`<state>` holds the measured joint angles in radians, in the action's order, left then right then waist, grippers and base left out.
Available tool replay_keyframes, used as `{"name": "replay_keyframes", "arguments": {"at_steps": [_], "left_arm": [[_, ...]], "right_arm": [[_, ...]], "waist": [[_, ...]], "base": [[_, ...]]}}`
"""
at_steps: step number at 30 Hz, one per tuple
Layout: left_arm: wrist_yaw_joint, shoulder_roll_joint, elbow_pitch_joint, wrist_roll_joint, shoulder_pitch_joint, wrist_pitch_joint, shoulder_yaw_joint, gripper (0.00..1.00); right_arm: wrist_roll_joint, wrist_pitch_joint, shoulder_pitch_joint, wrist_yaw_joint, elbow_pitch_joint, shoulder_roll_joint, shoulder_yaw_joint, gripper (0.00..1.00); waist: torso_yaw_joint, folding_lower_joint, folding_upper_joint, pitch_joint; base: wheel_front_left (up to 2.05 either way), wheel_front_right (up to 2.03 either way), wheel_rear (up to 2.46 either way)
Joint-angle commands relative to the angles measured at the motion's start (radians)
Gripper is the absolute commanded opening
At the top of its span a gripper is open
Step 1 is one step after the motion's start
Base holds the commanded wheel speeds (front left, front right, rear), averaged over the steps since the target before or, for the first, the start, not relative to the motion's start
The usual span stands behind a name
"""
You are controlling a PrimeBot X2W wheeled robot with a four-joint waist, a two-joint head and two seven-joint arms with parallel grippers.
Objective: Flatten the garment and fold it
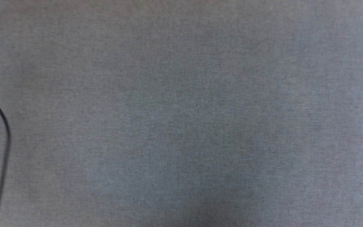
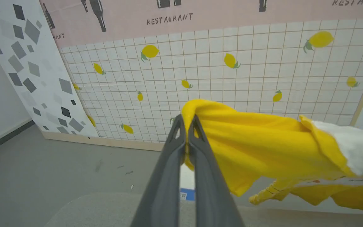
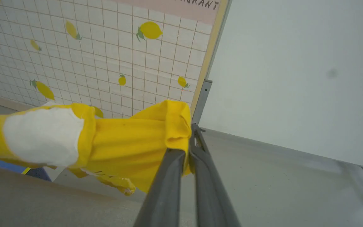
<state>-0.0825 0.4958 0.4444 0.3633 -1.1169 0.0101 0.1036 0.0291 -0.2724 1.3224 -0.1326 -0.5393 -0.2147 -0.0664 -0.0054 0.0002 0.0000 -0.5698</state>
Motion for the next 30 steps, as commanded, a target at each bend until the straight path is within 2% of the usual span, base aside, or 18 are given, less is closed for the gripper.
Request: {"name": "replay_keyframes", "arguments": {"at_steps": [1, 6, 12, 14, 18, 19, 21, 26, 30], "left_arm": [[0.013, -0.003, 0.006, 0.017, 0.061, -0.008, 0.004, 0.0], [0.054, -0.035, -0.024, 0.104, 0.329, -0.112, 0.019, 0.0], [0.054, -0.058, -0.185, 0.2, 0.645, -0.211, 0.011, 0.0], [0.037, -0.07, -0.248, 0.233, 0.749, -0.233, -0.002, 0.0], [-0.013, -0.09, -0.368, 0.286, 0.946, -0.268, -0.034, 0.0], [-0.059, -0.099, -0.442, 0.305, 1.089, -0.287, -0.057, 0.0], [-0.089, -0.102, -0.481, 0.305, 1.174, -0.298, -0.067, 0.0], [-0.144, -0.136, -0.54, 0.323, 1.331, -0.305, -0.082, 0.0], [-0.161, -0.165, -0.548, 0.337, 1.401, -0.3, -0.08, 0.0]], "right_arm": [[-0.029, 0.001, -0.058, 0.002, 0.006, -0.014, 0.018, 0.0], [-0.179, -0.071, -0.337, 0.002, 0.077, -0.043, 0.075, 0.0], [-0.292, -0.214, -0.668, 0.002, 0.275, -0.073, 0.066, 0.0], [-0.313, -0.265, -0.779, 0.002, 0.356, -0.063, 0.042, 0.0], [-0.331, -0.353, -0.992, 0.002, 0.527, -0.001, -0.05, 0.0], [-0.322, -0.413, -1.138, 0.002, 0.638, 0.072, -0.123, 0.0], [-0.319, -0.444, -1.221, 0.002, 0.702, 0.115, -0.163, 0.0], [-0.339, -0.493, -1.38, 0.002, 0.782, 0.161, -0.241, 0.0], [-0.395, -0.493, -1.474, 0.002, 0.735, 0.164, -0.286, 0.0]], "waist": [[0.007, -0.0002, 0.0, 0.042], [0.011, -0.0002, 0.0, 0.128], [0.008, -0.0002, 0.0, 0.238], [0.005, -0.0002, 0.0, 0.273], [-0.002, -0.0002, 0.0, 0.327], [-0.006, -0.0002, 0.0, 0.357], [-0.007, -0.0002, 0.0, 0.373], [-0.005, -0.0002, 0.0, 0.398], [0.006, -0.0002, 0.0, 0.414]], "base": [[0.0, 0.0, 0.0], [0.0, 0.0, 0.0], [0.0, 0.0, 0.0], [0.0, 0.0, 0.0], [0.0, 0.0, 0.0], [0.0, 0.0, 0.0], [0.0, 0.0, 0.0], [0.0, 0.0, 0.0], [0.0, 0.0, 0.0]]}}
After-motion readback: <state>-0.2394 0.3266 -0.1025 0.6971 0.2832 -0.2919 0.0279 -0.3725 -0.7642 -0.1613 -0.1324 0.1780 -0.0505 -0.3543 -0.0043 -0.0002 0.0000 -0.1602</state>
